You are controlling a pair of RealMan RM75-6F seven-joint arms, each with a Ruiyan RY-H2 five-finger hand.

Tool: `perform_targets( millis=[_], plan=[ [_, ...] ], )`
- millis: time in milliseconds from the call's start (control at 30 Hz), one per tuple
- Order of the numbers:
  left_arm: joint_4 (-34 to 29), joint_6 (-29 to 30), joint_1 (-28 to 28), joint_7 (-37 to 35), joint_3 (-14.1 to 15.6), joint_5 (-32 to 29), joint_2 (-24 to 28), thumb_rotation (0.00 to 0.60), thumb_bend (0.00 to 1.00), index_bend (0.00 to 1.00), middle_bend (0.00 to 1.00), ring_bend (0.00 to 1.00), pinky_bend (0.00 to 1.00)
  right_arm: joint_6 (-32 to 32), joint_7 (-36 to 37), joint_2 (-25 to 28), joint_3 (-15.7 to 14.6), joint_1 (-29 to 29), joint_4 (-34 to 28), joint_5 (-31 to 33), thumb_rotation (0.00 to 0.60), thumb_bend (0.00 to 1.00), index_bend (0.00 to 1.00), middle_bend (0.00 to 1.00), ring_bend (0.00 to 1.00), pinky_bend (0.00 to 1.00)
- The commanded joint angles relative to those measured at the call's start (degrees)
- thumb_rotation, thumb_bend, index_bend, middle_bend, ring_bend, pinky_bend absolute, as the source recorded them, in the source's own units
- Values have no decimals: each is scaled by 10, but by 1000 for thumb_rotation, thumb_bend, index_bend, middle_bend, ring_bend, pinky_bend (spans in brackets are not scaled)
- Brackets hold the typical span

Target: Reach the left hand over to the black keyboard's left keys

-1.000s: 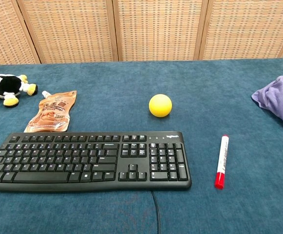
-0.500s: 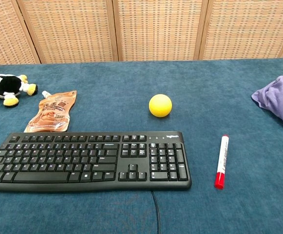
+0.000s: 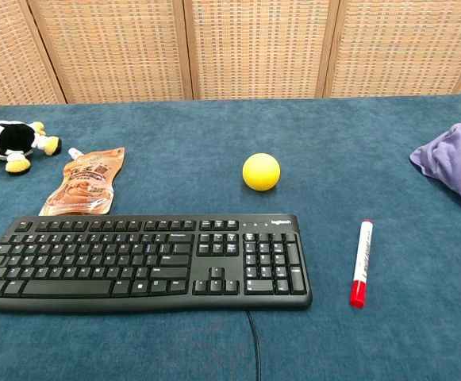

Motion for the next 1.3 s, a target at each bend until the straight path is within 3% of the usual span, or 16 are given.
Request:
perform_targets(
  millis=[33,267,400,900,1300],
  plan=[
    [-71,-77,-29,47,21,-37,56,600,834,0,603,581,383,1,1,0,0,0,0,0,600,0,0,0,0,0],
    [-141,-183,-77,128,23,-139,95,600,837,0,603,581,383,3,11,4,2,-1,-1,1,600,0,0,0,0,0],
    [-151,-208,-94,162,20,-190,91,600,837,0,603,581,383,5,17,6,3,-2,-1,1,600,0,0,0,0,0],
    [-135,-219,-137,246,14,-319,45,600,845,0,603,581,383,7,24,9,3,-2,0,-1,600,0,0,0,0,0],
    [-132,-225,-164,272,29,-358,22,600,849,0,603,581,383,9,28,10,5,-2,0,0,600,0,0,0,0,0]
  ],
)
